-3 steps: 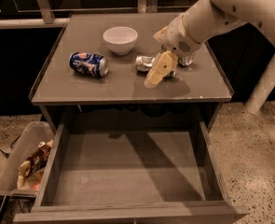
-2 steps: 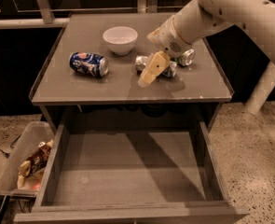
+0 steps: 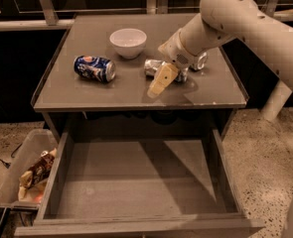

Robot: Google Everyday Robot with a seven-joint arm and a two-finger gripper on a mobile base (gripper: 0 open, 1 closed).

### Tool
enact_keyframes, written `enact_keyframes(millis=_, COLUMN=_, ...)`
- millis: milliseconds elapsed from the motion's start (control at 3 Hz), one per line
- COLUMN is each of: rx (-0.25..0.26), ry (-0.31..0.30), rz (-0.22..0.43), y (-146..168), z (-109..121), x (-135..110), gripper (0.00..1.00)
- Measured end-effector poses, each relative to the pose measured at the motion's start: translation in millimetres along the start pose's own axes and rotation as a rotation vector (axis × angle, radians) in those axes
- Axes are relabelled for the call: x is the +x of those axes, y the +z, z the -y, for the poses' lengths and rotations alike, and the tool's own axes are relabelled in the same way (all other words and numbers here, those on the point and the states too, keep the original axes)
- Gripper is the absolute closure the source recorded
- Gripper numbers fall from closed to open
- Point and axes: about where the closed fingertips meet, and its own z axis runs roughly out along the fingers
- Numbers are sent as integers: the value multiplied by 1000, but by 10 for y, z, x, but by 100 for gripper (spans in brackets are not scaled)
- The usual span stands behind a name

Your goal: Place redbull can into top drawer

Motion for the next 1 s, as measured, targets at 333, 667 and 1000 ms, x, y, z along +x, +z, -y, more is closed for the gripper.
enact_keyframes(millis=333, rx=7, ry=13, rz=-21, y=81, z=79, x=149, gripper=0)
enact_keyframes(millis=667, rx=7, ry=13, rz=-21, y=83, z=79, x=152, gripper=18)
enact_keyframes(millis=1000, rx=7, ry=13, rz=-21, y=83, z=79, x=151, gripper=41)
